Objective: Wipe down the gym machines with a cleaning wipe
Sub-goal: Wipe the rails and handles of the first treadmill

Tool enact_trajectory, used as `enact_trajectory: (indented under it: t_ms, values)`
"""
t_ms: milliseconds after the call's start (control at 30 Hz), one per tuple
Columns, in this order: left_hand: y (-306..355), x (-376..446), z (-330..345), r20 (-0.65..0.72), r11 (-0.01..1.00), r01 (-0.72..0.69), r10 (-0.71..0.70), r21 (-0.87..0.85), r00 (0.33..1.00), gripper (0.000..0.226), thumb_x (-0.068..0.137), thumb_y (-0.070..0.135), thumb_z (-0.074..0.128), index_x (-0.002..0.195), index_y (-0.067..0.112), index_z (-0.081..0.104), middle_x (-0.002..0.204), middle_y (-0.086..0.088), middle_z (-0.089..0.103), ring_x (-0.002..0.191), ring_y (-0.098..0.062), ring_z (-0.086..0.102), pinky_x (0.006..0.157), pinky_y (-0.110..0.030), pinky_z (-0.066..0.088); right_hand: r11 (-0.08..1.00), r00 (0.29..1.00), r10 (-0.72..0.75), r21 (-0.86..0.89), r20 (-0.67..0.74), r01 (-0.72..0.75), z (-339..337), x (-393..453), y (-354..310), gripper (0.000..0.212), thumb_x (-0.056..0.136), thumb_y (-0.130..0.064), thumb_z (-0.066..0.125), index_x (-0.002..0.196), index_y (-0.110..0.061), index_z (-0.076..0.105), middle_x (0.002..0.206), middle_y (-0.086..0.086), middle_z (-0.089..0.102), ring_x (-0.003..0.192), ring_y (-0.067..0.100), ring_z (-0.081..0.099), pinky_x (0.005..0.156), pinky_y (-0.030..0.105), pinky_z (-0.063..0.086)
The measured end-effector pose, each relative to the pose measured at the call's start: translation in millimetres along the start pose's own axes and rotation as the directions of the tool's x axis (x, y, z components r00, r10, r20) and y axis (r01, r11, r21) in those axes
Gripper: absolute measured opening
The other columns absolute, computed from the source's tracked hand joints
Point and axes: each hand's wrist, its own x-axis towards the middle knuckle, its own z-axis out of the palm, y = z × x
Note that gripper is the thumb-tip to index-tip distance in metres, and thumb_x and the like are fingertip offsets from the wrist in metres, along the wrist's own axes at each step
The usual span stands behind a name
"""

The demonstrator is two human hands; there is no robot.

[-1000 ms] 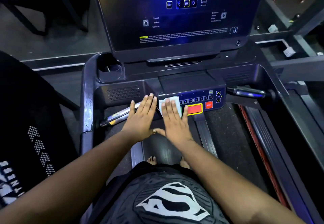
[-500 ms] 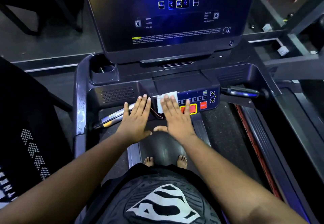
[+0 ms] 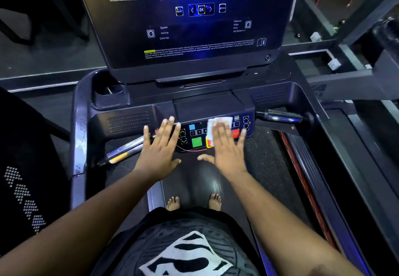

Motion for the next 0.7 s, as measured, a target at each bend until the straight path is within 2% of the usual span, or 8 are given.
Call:
enact_trajectory:
  t_ms: [100,167,267,333,433,533,600,700]
  values:
    - [1,0,0,-0.029,0.999,0.01,-0.009,0.033,1.0,0.121,0.078,0.057,0.076,0.163,0.011,0.004,0.17,-0.012,-0.006,0.158,-0.027,-0.002,0.119,-0.07,0.007,0.967,0.973,0.226,0.11,0.046,-0.23,3,-7,33,0.121,0.073,-0.095,0.009,0.159,-0.013,-0.015,0.168,0.006,-0.012,0.156,0.024,-0.01,0.115,0.075,-0.002]
    - [6,1,-1,-0.044,0.998,-0.01,0.013,0.064,0.999,0.119,0.077,0.057,0.076,0.163,0.011,0.008,0.171,-0.012,0.001,0.158,-0.028,0.002,0.118,-0.071,0.006,0.957,0.965,0.241,0.142,0.106,-0.255,1,-11,32,0.126,0.07,-0.097,0.006,0.157,-0.01,-0.02,0.166,0.008,-0.022,0.154,0.025,-0.019,0.116,0.073,-0.006]
    - [17,4,-2,-0.044,0.995,-0.052,0.056,0.088,0.997,0.118,0.077,0.057,0.076,0.162,0.012,0.009,0.171,-0.011,0.004,0.158,-0.03,0.004,0.117,-0.073,0.004,0.982,0.982,0.117,0.133,0.145,-0.136,0,-15,7,0.128,0.071,-0.097,0.012,0.157,-0.008,-0.021,0.164,0.012,-0.029,0.152,0.026,-0.026,0.117,0.07,-0.009]
    - [23,6,-3,-0.037,0.991,-0.065,0.069,0.117,0.997,0.116,0.079,0.057,0.074,0.162,0.011,0.007,0.171,-0.012,0.0,0.158,-0.029,0.002,0.117,-0.073,0.001,0.992,0.992,0.047,0.111,0.116,-0.06,7,-19,1,0.126,0.074,-0.095,0.021,0.158,-0.01,-0.018,0.164,0.008,-0.03,0.152,0.023,-0.028,0.117,0.071,-0.007]
    - [24,10,-7,-0.023,0.985,-0.072,0.077,0.159,0.997,0.115,0.08,0.057,0.072,0.162,0.011,0.007,0.171,-0.01,-0.004,0.158,-0.027,0.0,0.116,-0.074,0.0,0.997,0.996,0.042,0.057,0.074,-0.046,18,-27,10,0.122,0.077,-0.092,0.025,0.159,-0.011,-0.015,0.167,0.007,-0.023,0.155,0.022,-0.016,0.116,0.074,0.002]
    - [19,12,-7,-0.01,0.982,-0.079,0.082,0.173,0.997,0.115,0.08,0.056,0.072,0.163,0.011,0.005,0.171,-0.009,-0.005,0.158,-0.026,-0.002,0.116,-0.075,0.0,0.996,0.996,0.066,0.056,0.067,-0.07,17,-31,4,0.12,0.079,-0.091,0.022,0.16,-0.009,-0.011,0.168,0.01,-0.016,0.156,0.024,-0.012,0.115,0.075,-0.002]
    - [19,12,-7,0.001,0.979,-0.083,0.085,0.183,0.996,0.115,0.082,0.056,0.07,0.163,0.011,0.001,0.171,-0.009,-0.008,0.158,-0.026,-0.005,0.115,-0.075,0.0,0.999,0.996,0.007,0.043,0.094,-0.011,14,-31,-11,0.12,0.079,-0.091,0.025,0.16,-0.008,-0.007,0.168,0.011,-0.015,0.155,0.024,-0.016,0.115,0.075,-0.002]
    - [20,11,-8,0.013,0.976,-0.085,0.084,0.199,0.996,0.114,0.085,0.058,0.067,0.162,0.012,-0.002,0.17,-0.008,-0.013,0.157,-0.026,-0.009,0.115,-0.075,0.0,0.994,0.99,-0.104,-0.006,0.099,0.105,14,-31,-25,0.119,0.08,-0.09,0.03,0.162,-0.01,-0.004,0.169,0.008,-0.016,0.155,0.022,-0.017,0.113,0.077,0.007]
